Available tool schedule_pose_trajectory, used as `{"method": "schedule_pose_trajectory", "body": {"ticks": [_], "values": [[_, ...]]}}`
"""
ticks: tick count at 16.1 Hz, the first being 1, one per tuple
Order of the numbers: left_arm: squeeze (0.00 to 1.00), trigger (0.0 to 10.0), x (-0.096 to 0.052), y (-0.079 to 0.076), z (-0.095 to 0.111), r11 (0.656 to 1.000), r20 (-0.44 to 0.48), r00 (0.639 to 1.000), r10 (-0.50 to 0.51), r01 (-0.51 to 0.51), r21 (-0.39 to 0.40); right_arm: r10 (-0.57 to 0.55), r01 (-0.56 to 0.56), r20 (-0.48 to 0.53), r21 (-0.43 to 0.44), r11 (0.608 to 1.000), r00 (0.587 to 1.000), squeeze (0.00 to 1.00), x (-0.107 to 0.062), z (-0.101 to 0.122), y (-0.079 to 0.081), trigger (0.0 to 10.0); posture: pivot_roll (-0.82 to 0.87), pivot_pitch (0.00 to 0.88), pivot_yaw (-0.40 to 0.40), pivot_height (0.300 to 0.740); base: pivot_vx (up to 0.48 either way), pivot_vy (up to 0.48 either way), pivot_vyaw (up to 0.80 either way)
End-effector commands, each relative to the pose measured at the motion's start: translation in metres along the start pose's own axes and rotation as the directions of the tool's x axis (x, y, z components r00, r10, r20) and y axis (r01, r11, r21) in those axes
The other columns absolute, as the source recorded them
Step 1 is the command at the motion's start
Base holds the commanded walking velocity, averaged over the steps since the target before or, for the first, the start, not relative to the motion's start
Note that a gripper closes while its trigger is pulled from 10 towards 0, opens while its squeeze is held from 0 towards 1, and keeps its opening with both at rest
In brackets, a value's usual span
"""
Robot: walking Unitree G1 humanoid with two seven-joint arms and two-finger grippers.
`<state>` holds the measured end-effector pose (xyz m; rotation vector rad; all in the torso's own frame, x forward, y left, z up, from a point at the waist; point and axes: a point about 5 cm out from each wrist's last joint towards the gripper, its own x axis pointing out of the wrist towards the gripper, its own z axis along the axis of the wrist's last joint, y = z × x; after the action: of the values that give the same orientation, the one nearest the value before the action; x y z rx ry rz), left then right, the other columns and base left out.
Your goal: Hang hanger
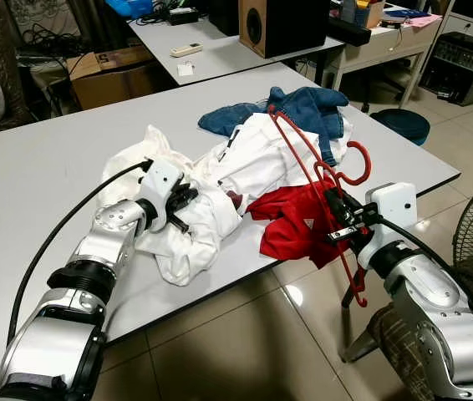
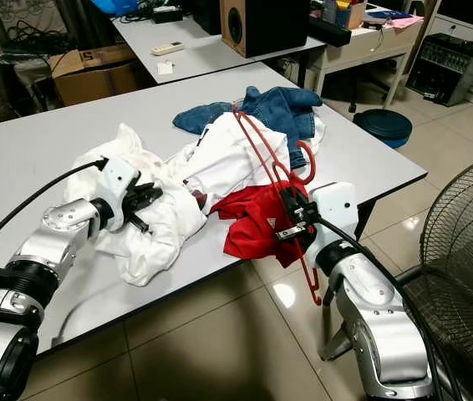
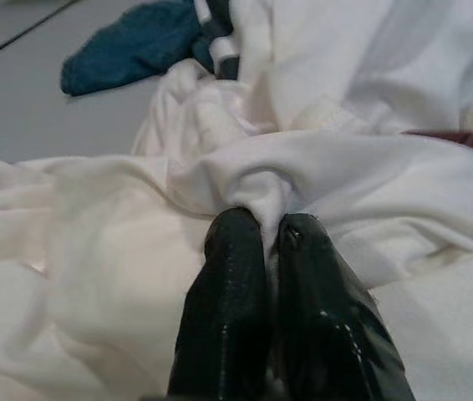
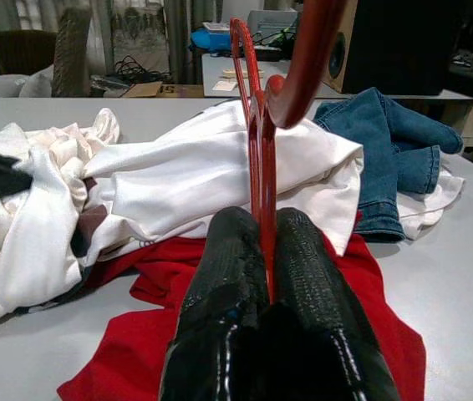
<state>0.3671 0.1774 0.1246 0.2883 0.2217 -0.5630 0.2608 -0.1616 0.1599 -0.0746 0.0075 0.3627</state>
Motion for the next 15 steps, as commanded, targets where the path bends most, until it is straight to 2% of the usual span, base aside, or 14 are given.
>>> {"method": "schedule_pose_trajectory", "body": {"ticks": [1, 2, 3, 4, 6, 7, 8, 9, 10, 11, 12, 14, 15], "values": [[0.00, 0.0, 0.001, 0.010, 0.027, 0.999, 0.133, 0.990, 0.036, -0.031, -0.044, 0.013, -0.013, 0.001, -0.007, 1.000, 1.000, 0.00, 0.001, 0.001, 0.001, 10.0, -0.09, 0.000, 0.075, 0.740, 0.000, 0.000, 0.00], [0.00, 0.0, 0.000, 0.014, 0.041, 0.993, 0.221, 0.973, 0.067, -0.044, -0.105, 0.013, -0.013, 0.001, -0.007, 1.000, 1.000, 0.00, 0.002, 0.001, 0.001, 10.0, -0.09, 0.000, 0.073, 0.740, 0.000, 0.000, 0.00], [0.00, 0.0, 0.000, 0.015, 0.048, 0.991, 0.256, 0.963, 0.079, -0.048, -0.127, 0.013, -0.013, 0.001, -0.008, 1.000, 1.000, 0.00, 0.002, 0.001, 0.001, 10.0, -0.09, 0.000, 0.071, 0.740, 0.000, 0.000, 0.00], [0.00, 0.0, -0.004, 0.028, 0.087, 0.977, 0.437, 0.886, 0.154, -0.071, -0.200, 0.011, -0.011, 0.005, -0.009, 1.000, 1.000, 0.00, 0.003, 0.002, 0.000, 10.0, -0.08, 0.000, 0.068, 0.740, 0.000, 0.000, 0.00], [0.00, 0.0, -0.008, 0.037, 0.125, 0.978, 0.539, 0.825, 0.170, -0.074, -0.194, 0.005, -0.005, 0.013, -0.006, 1.000, 1.000, 0.00, 0.006, 0.003, -0.001, 10.0, -0.07, 0.000, 0.056, 0.740, 0.000, 0.000, 0.00], [0.00, 0.0, -0.023, 0.053, 0.187, 0.979, 0.677, 0.707, 0.202, -0.118, -0.169, 0.002, -0.002, 0.026, -0.007, 1.000, 1.000, 0.00, 0.010, 0.006, -0.002, 10.0, -0.07, 0.000, 0.051, 0.740, 0.000, 0.000, 0.00], [0.00, 0.0, -0.039, 0.064, 0.222, 0.973, 0.754, 0.615, 0.229, -0.137, -0.184, 0.001, -0.001, 0.034, -0.006, 1.000, 0.999, 0.00, 0.011, 0.008, -0.003, 10.0, -0.07, 0.000, 0.052, 0.740, 0.000, 0.000, 0.00], [0.00, 0.0, -0.059, 0.072, 0.258, 0.969, 0.826, 0.506, 0.247, -0.141, -0.204, -0.004, 0.005, 0.043, -0.004, 1.000, 0.999, 0.00, 0.011, 0.009, -0.004, 10.0, -0.06, 0.000, 0.059, 0.740, 0.000, 0.000, 0.00], [0.00, 0.0, -0.067, 0.074, 0.269, 0.969, 0.848, 0.470, 0.246, -0.139, -0.204, -0.008, 0.008, 0.046, -0.002, 1.000, 0.999, 0.00, 0.011, 0.009, -0.004, 10.0, -0.06, 0.000, 0.059, 0.740, 0.000, 0.000, 0.00], [0.00, 0.0, -0.074, 0.071, 0.283, 0.978, 0.868, 0.457, 0.194, -0.157, -0.135, -0.018, 0.018, 0.049, 0.003, 1.000, 0.999, 0.00, 0.011, 0.008, -0.004, 10.0, -0.06, 0.000, 0.059, 0.740, 0.000, 0.000, 0.00], [0.00, 0.0, -0.070, 0.067, 0.282, 0.982, 0.864, 0.476, 0.165, -0.161, -0.098, -0.023, 0.022, 0.050, 0.005, 1.000, 0.998, 0.00, 0.010, 0.008, -0.003, 10.0, -0.06, 0.000, 0.059, 0.740, 0.000, 0.000, 0.00], [0.00, 0.0, -0.054, 0.060, 0.264, 0.984, 0.831, 0.539, 0.137, -0.169, -0.052, -0.033, 0.032, 0.052, 0.008, 0.999, 0.998, 0.00, 0.009, 0.007, -0.002, 10.0, -0.07, 0.000, 0.084, 0.740, 0.000, 0.000, 0.00], [0.00, 0.0, -0.041, 0.055, 0.244, 0.984, 0.785, 0.607, 0.126, -0.175, -0.022, -0.039, 0.039, 0.053, 0.009, 0.999, 0.998, 0.00, 0.007, 0.007, -0.002, 10.0, -0.08, 0.000, 0.086, 0.740, 0.000, 0.000, 0.00]]}}
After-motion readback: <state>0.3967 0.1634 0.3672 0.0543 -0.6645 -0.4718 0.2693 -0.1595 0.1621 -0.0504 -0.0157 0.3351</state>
